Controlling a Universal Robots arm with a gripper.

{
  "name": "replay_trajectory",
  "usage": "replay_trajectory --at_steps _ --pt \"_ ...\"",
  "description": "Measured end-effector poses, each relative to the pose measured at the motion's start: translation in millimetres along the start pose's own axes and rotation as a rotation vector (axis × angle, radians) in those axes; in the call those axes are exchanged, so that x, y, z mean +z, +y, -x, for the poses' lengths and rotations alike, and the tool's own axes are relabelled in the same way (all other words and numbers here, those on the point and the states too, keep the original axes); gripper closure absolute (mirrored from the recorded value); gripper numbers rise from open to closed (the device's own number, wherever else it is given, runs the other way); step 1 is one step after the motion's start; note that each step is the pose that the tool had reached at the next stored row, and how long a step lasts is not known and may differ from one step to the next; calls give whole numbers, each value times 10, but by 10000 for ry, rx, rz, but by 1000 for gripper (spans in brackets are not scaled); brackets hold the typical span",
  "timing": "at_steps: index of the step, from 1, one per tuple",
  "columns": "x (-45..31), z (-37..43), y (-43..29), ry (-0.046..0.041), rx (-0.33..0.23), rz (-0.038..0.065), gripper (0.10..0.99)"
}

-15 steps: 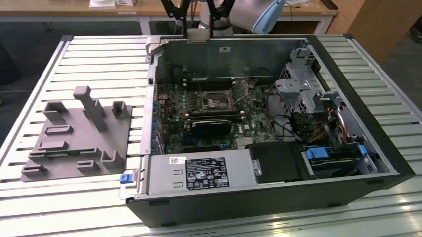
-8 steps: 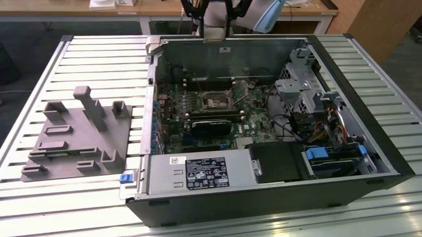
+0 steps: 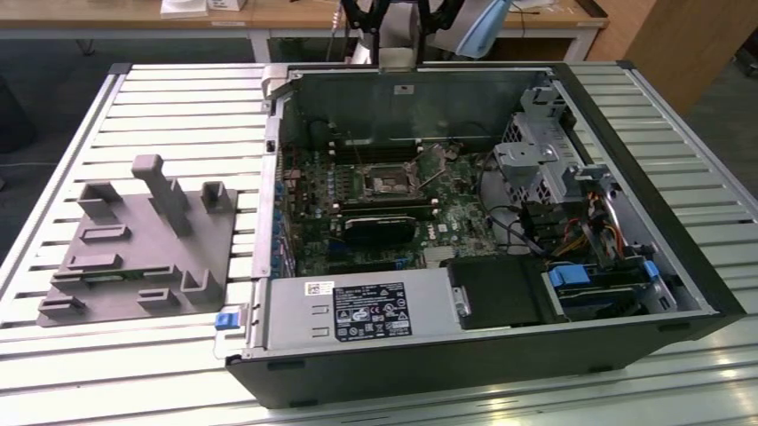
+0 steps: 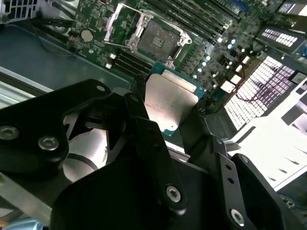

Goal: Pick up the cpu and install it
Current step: 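Pick up the cpu and move it towards the insertion slot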

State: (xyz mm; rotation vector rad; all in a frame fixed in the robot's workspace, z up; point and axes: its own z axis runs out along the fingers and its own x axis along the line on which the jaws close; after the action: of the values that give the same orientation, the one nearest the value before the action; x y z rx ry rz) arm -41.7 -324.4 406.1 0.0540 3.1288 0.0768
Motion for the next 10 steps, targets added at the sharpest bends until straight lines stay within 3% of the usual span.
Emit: replay_trajectory --at_steps 4,10 --pt "18 18 16 -5 95 -2 553" --pt "30 119 31 -8 162 -4 553"
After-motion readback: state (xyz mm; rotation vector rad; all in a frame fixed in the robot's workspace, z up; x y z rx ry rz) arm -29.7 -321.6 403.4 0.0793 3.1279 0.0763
